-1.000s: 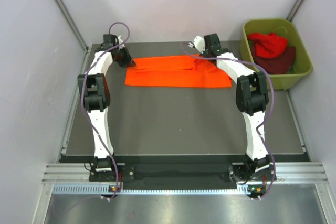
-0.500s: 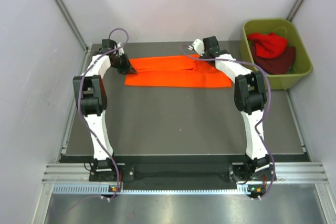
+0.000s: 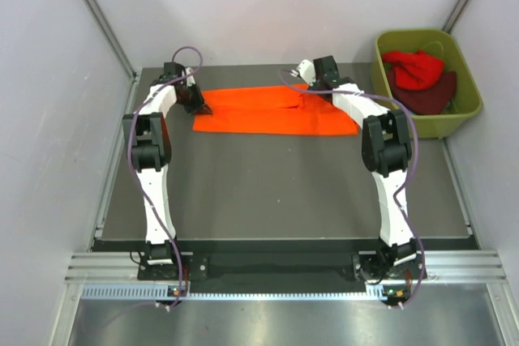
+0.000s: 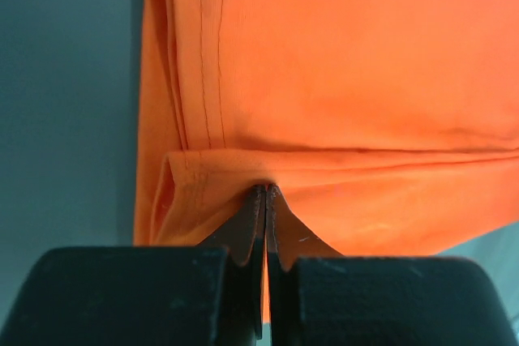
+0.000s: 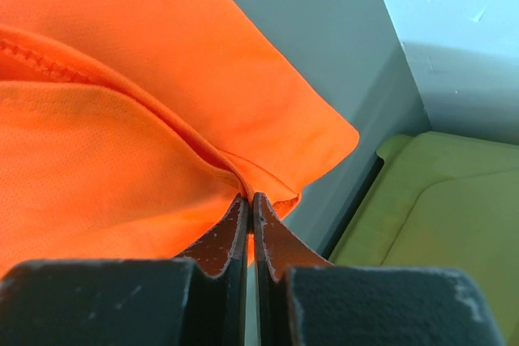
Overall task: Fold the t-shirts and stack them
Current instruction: Fold the tshirt
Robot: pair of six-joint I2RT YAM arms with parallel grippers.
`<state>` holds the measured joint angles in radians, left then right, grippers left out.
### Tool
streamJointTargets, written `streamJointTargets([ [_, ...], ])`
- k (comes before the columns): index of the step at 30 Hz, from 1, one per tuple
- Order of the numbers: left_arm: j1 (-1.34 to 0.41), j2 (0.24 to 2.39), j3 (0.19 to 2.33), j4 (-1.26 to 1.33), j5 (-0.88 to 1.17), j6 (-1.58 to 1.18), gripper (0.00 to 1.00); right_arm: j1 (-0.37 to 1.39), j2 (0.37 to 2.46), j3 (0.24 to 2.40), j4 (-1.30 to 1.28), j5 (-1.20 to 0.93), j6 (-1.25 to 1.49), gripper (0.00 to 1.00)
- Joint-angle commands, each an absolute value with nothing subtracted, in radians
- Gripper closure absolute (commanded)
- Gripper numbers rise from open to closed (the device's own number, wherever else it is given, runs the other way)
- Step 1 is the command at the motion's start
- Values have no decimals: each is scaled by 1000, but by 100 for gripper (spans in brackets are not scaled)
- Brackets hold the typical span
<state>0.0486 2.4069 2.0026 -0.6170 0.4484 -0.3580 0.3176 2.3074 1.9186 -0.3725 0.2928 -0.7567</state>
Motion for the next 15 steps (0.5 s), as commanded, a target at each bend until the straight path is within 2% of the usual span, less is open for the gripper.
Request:
streamJointTargets([
  [1, 45, 2414, 2068, -572, 407, -333, 100, 308, 2322, 1965, -307, 340, -746, 100],
  [2, 46, 2413, 2066, -574, 403, -331, 100, 308, 2324, 1962, -301, 347, -746, 99],
  [3, 46, 2407, 2066, -574, 402, -331, 100, 310, 2324, 1959, -284, 369, -742, 95],
  [5, 44, 2401, 2063, -578, 414, -327, 100, 308, 2321, 1942, -256, 402, -739, 80],
  [6, 44, 2385, 2062, -581, 417, -327, 93, 308, 2309, 1934, -218, 441, -738, 54],
  [7, 46, 2375, 2057, -583, 422, -328, 87, 310, 2300, 1924, -198, 465, -733, 45],
  [9, 48, 2340, 2051, -584, 431, -331, 70, 311, 2261, 1888, -148, 512, -732, 34],
  [11, 51, 2316, 2039, -581, 449, -334, 64, 311, 2232, 1865, -140, 526, -724, 30],
  [12, 51, 2292, 2030, -581, 457, -340, 58, 311, 2203, 1856, -143, 529, -713, 27],
  [14, 57, 2269, 2019, -583, 472, -353, 49, 311, 2172, 1839, -165, 525, -698, 26],
  [15, 63, 2247, 2008, -584, 480, -368, 40, 311, 2146, 1836, -182, 520, -674, 26],
])
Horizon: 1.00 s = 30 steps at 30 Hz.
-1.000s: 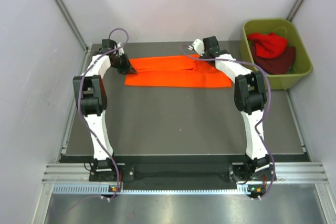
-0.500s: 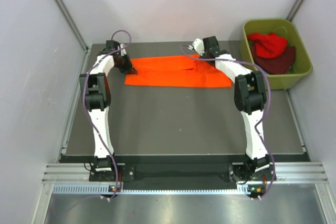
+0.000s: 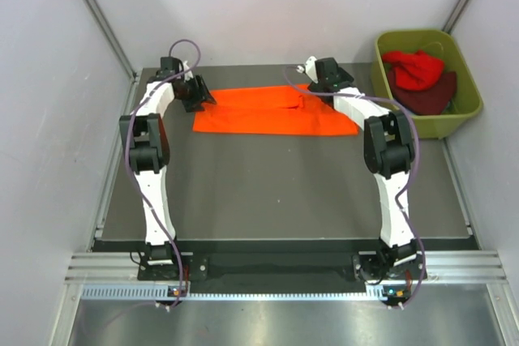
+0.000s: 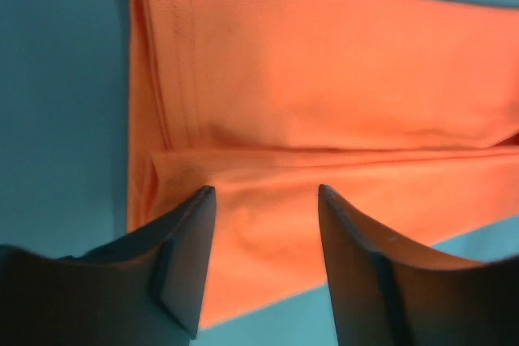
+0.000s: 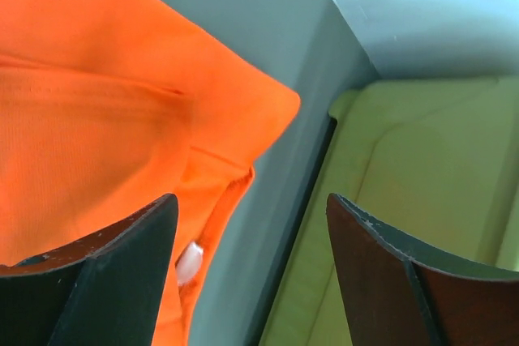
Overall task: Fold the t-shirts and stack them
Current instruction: Fold the tshirt
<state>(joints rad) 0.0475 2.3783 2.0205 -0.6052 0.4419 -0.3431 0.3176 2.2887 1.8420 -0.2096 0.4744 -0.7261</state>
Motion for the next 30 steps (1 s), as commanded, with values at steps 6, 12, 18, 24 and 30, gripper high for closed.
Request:
streamJointTargets([
  [6, 95, 2183, 1959, -583, 499, -374, 32, 311, 2062, 1792, -314, 460, -539, 26],
  [12, 132, 2190, 1916, -609, 469, -353, 24, 249, 2066, 1813, -517, 188, -257, 25],
  [18, 133, 2243, 1927, -624, 450, -296, 23, 163, 2108, 1813, -614, -127, -89, 26],
  [24, 123, 2293, 1942, -637, 410, -245, 26, 133, 2148, 1784, -626, -190, -63, 27],
  [30, 98, 2342, 1947, -650, 371, -210, 35, 126, 2183, 1776, -620, -209, -57, 28],
])
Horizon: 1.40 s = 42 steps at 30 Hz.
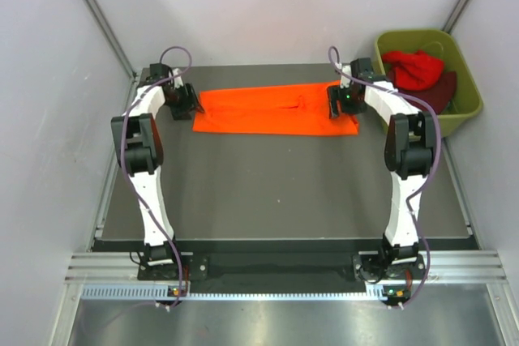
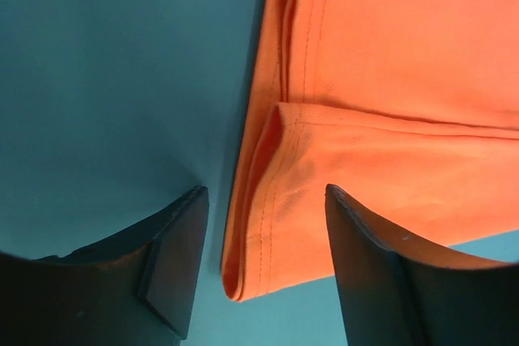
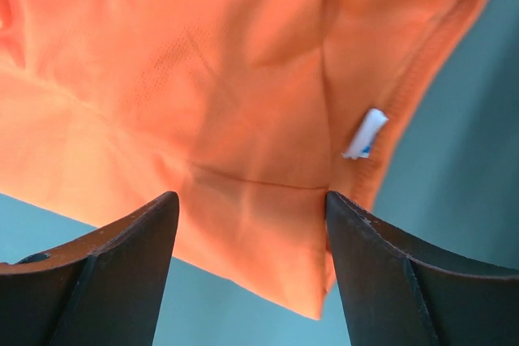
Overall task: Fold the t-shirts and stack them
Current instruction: Fold the tshirt
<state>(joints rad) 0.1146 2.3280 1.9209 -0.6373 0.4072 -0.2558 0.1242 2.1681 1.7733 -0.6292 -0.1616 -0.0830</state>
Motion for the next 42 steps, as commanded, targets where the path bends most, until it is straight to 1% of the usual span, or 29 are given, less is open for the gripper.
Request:
streamJointTargets([
  [1, 94, 2348, 1951, -652, 364, -207, 36, 126, 2187, 1779, -621, -207, -57, 28],
  [4, 75, 2367, 1962, -655, 336, -196, 47, 124, 2209, 1784, -618, -198, -58, 30],
  [5, 71, 2370, 1963, -657, 327, -195, 57, 123, 2213, 1783, -615, -181, -60, 31],
  [6, 63, 2370, 1963, -658, 310, -195, 60, 123, 2218, 1782, -612, -169, -63, 32],
  [8, 58, 2367, 1959, -661, 299, -192, 74, 118, 2221, 1776, -604, -147, -64, 36],
  [9, 57, 2365, 1950, -663, 285, -193, 87, 118, 2227, 1776, -603, -138, -67, 40],
  [10, 55, 2364, 1944, -664, 279, -195, 97, 115, 2230, 1776, -600, -127, -69, 43],
  [11, 57, 2358, 1939, -667, 272, -196, 100, 115, 2240, 1776, -595, -115, -72, 45],
  [12, 57, 2356, 1930, -669, 265, -196, 100, 115, 2244, 1776, -592, -110, -77, 50],
  [14, 57, 2353, 1918, -673, 250, -196, 100, 115, 2256, 1781, -591, -98, -83, 55],
  [15, 57, 2352, 1913, -672, 247, -196, 100, 115, 2261, 1782, -588, -94, -87, 63],
  [17, 57, 2341, 1899, -676, 252, -196, 100, 117, 2275, 1793, -588, -80, -95, 73],
  [18, 57, 2335, 1879, -680, 255, -198, 100, 114, 2279, 1799, -588, -77, -104, 81],
  [20, 58, 2306, 1852, -687, 276, -199, 100, 114, 2296, 1825, -592, -71, -115, 85],
  [23, 55, 2252, 1755, -695, 308, -213, 100, 115, 2318, 1879, -589, -78, -117, 87],
  [29, 12, 2139, 1579, -707, 376, -256, 100, 117, 2396, 2029, -581, -101, -114, 85],
  [39, -130, 1996, 1375, -715, 449, -322, 100, 149, 2529, 2267, -587, -126, -133, 84],
  [42, -153, 1953, 1322, -713, 442, -333, 100, 147, 2579, 2380, -621, -121, -137, 84],
])
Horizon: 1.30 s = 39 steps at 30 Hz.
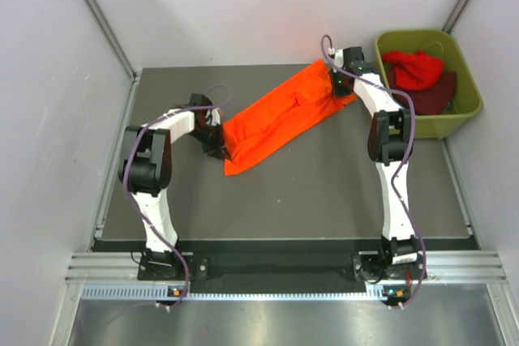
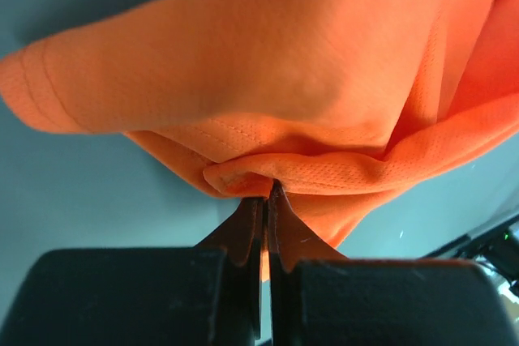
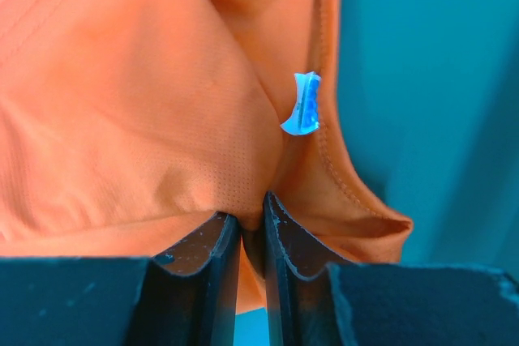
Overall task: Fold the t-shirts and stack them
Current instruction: Fold the tshirt
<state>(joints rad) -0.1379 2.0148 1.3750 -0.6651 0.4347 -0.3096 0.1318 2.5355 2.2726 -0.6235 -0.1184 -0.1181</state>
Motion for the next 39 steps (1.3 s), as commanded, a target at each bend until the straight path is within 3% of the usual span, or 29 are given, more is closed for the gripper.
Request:
streamJointTargets([
  [1, -156, 1944, 1312, -715, 439, -333, 100, 146, 2582, 2385, -615, -118, -135, 83],
  [8, -158, 1849, 1241, -735, 376, -340, 100, 147, 2574, 2394, -569, -95, -137, 83],
  [9, -158, 1839, 1229, -732, 389, -342, 95, 149, 2576, 2402, -568, -92, -138, 83],
  [11, -158, 1804, 1207, -735, 394, -333, 65, 150, 2573, 2408, -568, -72, -138, 78],
  [12, -158, 1790, 1206, -741, 387, -327, 45, 153, 2565, 2407, -566, -65, -138, 71],
  [14, -156, 1743, 1227, -768, 377, -305, 39, 155, 2524, 2389, -575, -42, -141, 62],
  [15, -156, 1727, 1238, -776, 371, -298, 35, 155, 2502, 2353, -575, -29, -144, 52],
  [18, -150, 1694, 1296, -781, 350, -275, 33, 152, 2396, 2280, -571, -3, -158, 41],
  [20, -141, 1704, 1325, -758, 344, -267, 33, 144, 2324, 2247, -569, 21, -153, 39],
  [27, -100, 1879, 1466, -716, 310, -213, 38, 137, 2226, 2097, -640, -90, -78, 39],
  [34, -40, 2091, 1672, -747, 290, -170, 42, 138, 2253, 2003, -647, -184, -5, 40],
  [39, -21, 2140, 1706, -758, 290, -156, 45, 138, 2287, 2000, -655, -195, -6, 40],
])
